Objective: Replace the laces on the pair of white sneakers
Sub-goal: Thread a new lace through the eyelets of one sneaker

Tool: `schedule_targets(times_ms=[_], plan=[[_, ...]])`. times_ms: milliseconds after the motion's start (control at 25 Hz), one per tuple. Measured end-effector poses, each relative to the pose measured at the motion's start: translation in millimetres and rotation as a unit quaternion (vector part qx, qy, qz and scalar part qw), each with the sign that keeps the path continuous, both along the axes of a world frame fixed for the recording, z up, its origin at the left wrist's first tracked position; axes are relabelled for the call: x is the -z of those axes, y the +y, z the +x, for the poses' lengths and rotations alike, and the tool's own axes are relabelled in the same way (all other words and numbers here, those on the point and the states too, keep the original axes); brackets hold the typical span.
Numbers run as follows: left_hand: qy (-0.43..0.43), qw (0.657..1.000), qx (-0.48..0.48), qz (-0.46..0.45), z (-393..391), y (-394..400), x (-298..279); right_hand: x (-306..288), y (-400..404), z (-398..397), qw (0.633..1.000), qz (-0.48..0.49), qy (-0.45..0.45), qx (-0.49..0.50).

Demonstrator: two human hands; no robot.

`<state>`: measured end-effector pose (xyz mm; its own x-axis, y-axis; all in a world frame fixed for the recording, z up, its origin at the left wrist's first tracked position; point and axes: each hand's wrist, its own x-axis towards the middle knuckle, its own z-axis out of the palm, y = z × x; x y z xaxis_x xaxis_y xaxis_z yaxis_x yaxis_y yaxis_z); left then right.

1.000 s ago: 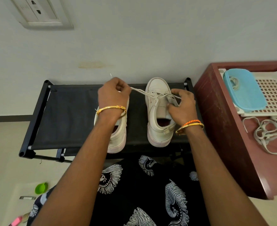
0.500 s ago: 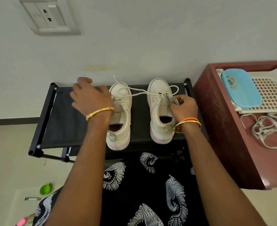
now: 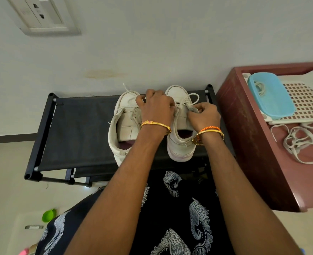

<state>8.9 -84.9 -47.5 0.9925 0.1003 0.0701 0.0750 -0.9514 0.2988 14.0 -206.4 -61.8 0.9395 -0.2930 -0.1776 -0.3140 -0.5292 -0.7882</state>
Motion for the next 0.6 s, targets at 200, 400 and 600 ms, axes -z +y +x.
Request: schedule_targets(times_ms=[200, 400, 600], plan=[[0.001, 0.999, -0.013, 0.050, -6.6, 5.3, 1.5, 0.1, 0.1, 1.2, 1.000, 0.000, 0.007, -0.006], [-0.009, 0.987, -0.129, 0.097, -15.6, 39.6, -12.5, -2.3, -1.7, 2.1, 1.000, 0.001, 0.015, -0.012], [0.008, 0.977, -0.192, 0.089, -26.9, 71.3, -14.5, -2.9, -1.4, 2.6, 1.000, 0.001, 0.018, -0.009]])
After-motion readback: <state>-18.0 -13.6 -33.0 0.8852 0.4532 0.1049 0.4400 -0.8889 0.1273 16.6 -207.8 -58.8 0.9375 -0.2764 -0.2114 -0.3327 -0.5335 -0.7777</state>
